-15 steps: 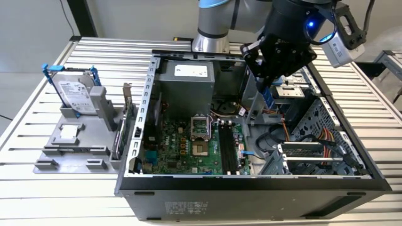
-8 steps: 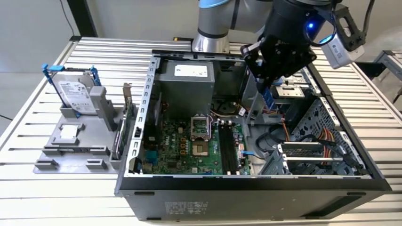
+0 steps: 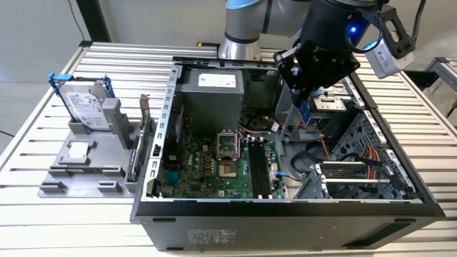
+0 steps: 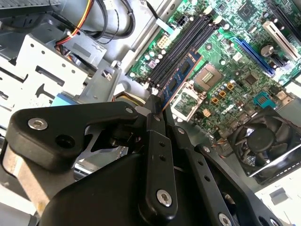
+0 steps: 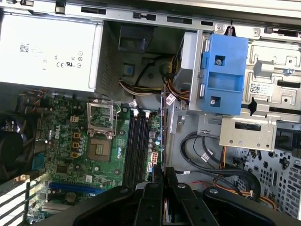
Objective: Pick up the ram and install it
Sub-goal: 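Insert the ram into the slot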
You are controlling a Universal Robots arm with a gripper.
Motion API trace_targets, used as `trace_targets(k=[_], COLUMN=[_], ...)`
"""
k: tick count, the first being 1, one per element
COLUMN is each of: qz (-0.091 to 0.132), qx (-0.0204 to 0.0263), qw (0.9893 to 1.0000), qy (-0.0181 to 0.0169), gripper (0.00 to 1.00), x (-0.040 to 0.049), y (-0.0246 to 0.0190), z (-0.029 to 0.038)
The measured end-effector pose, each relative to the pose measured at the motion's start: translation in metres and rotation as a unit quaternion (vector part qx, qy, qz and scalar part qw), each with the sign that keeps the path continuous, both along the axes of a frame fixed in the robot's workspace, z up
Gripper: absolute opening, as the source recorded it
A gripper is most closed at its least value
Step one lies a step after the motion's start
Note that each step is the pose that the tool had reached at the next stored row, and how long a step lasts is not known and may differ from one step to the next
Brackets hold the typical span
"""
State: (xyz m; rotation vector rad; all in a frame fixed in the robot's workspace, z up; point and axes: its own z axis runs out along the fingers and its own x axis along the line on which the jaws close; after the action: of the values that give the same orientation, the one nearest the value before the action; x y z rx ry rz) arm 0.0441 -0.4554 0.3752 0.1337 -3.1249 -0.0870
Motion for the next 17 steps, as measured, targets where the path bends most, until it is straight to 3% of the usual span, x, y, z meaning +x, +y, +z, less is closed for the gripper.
trace_targets(k=[9, 17], qz=[-0.010, -0.036], qx=[0.0000, 0.0001], qw=[1.0000, 0.9993], qy=[0.0003, 0.0006], gripper=[0.00, 0.00], x=[0.0002, 0.0002], y=[-0.0019, -0.0050], z=[-0.0007, -0.0045])
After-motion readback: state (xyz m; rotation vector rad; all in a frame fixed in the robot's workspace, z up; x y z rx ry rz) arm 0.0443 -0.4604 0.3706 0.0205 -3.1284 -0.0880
